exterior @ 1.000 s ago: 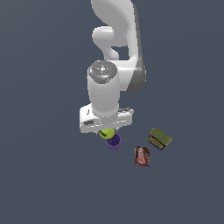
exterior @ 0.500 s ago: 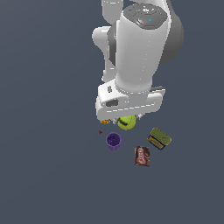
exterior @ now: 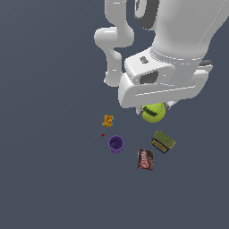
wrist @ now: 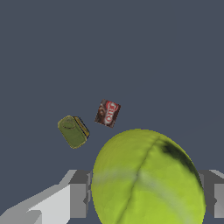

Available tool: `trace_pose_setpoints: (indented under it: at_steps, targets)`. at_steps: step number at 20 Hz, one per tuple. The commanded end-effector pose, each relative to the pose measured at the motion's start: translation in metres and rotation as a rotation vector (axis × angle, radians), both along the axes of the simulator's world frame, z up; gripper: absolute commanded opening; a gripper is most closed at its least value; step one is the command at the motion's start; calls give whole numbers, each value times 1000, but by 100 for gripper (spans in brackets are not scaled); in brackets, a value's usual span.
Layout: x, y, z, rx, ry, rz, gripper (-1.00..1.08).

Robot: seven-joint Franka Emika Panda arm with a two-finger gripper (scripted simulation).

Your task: Pick up a designated object from a clutter of objects.

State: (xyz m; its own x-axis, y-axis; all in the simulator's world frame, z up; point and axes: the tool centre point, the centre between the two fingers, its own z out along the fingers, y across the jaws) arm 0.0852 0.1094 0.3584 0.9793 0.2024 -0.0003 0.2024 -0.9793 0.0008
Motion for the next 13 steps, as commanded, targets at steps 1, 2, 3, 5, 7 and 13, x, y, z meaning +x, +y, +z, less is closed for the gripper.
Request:
trace_pose_setpoints:
  at_steps: [1, 2, 3, 5, 7, 13]
  targets:
    - [3, 9, 14, 0, 0, -1, -100]
    - [3, 12, 18, 1, 0, -1, -100]
    - [4, 14, 21, 1, 0, -1, -100]
    - [6, 18, 27, 1, 0, -1, -100]
    - [7, 22, 31, 1, 0, -1, -100]
    - [8, 25, 37, 1, 0, -1, -100]
